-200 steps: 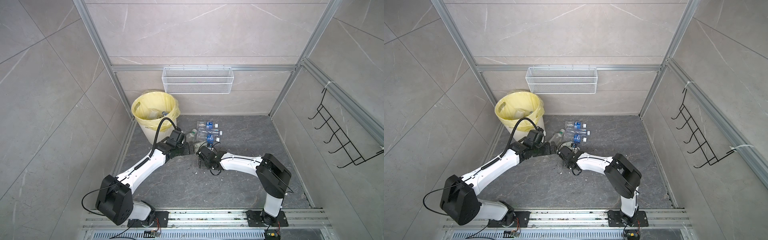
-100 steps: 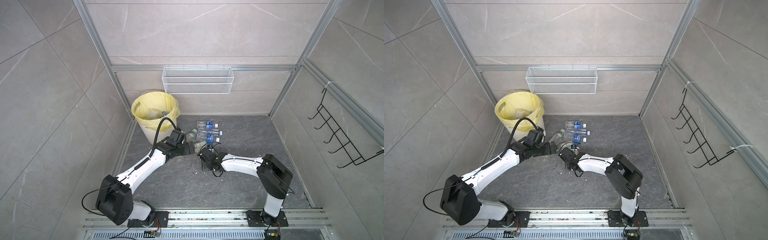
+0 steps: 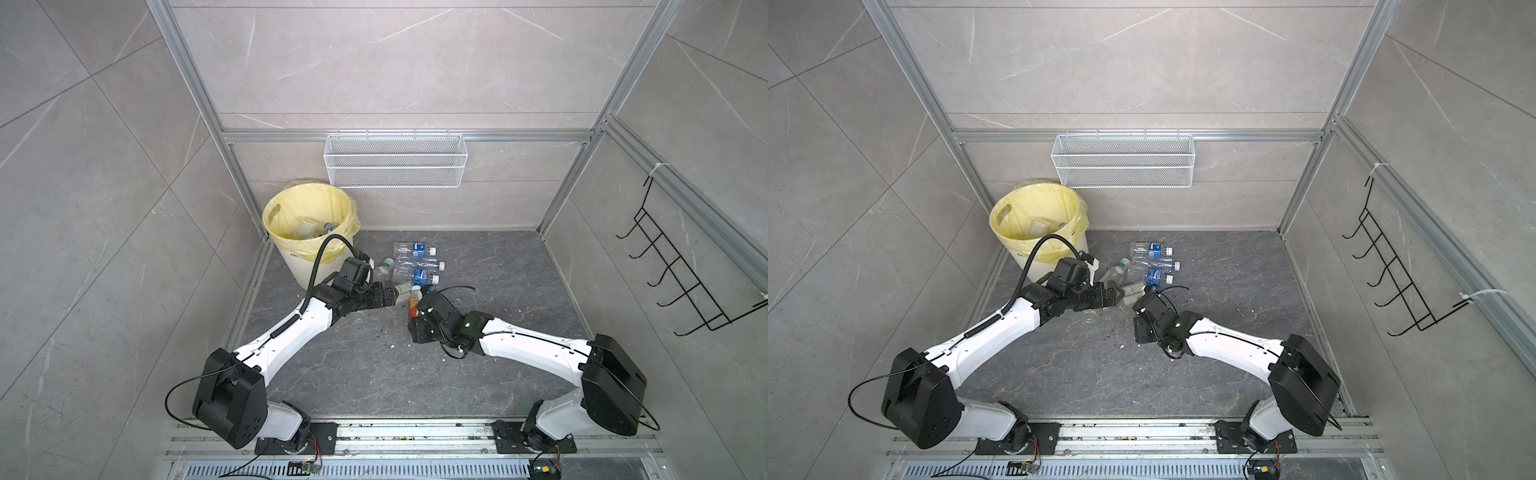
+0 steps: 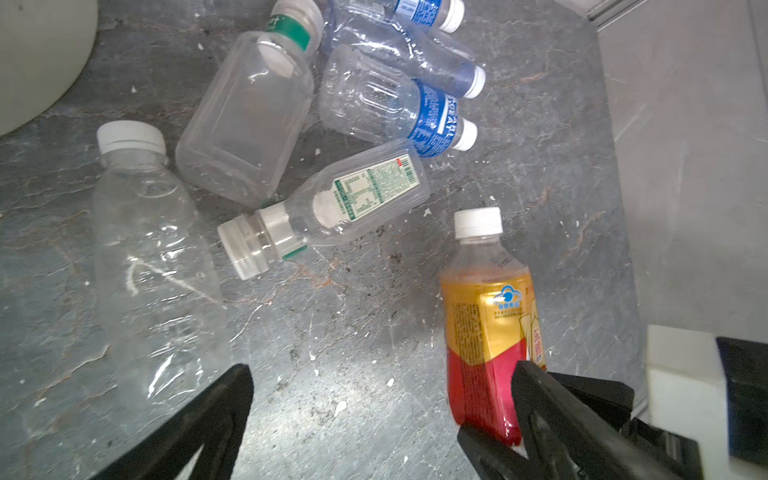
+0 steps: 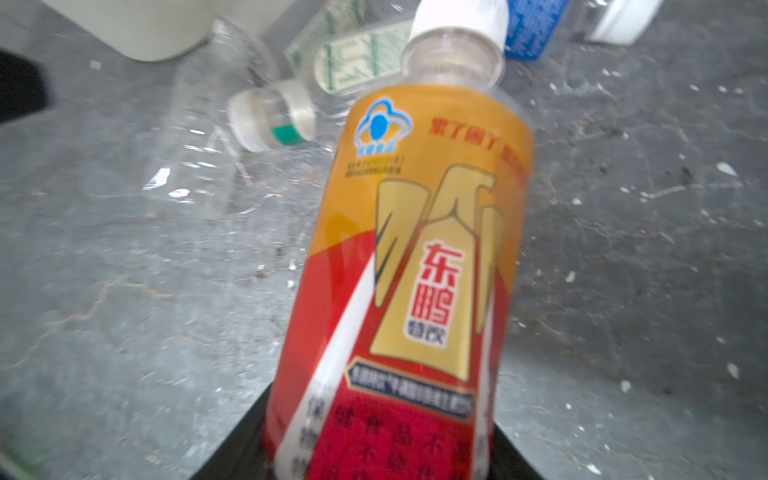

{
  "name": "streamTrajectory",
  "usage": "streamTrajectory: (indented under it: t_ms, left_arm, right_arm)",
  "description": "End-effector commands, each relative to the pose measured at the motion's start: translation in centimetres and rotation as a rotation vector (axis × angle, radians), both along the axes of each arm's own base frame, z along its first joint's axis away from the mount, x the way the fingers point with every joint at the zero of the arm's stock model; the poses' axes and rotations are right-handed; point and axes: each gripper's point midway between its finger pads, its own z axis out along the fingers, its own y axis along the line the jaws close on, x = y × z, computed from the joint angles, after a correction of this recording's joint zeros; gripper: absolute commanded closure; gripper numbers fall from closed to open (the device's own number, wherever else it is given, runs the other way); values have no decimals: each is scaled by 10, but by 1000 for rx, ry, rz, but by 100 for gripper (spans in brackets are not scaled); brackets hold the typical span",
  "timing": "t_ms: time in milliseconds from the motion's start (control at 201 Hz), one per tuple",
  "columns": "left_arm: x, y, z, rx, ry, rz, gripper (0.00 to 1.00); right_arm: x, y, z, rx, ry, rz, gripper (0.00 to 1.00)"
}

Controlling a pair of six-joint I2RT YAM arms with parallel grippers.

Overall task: Throw the plastic bottles in the bin
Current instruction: 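Close the left gripper on the bottle cap held by the right gripper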

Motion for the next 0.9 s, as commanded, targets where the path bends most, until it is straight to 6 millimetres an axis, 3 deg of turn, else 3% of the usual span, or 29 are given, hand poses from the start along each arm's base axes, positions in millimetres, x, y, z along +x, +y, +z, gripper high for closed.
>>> streamTrajectory:
  t_ms: [0,224,488,667,891]
  left_arm:
    - [-1,-10,30,-106,-72,-40,0]
    - [-5,-15,40,-151,-96,-70,0]
    - [-6,-19,39,-170,-83,-82,2]
    - [-6,-19,38,-172,-78,-81,8]
    - [-6,-22,37,-177,-69,-92,24]
  right_arm:
    - [-8,18,17,101,-26,95,41]
    - [-17,41,48,262,-70,172,40]
    - [-17,58,65,362,-90,210,40]
    - [-16,67,69,401,-90,214,41]
    - [-16,73,72,420,-91,224,40]
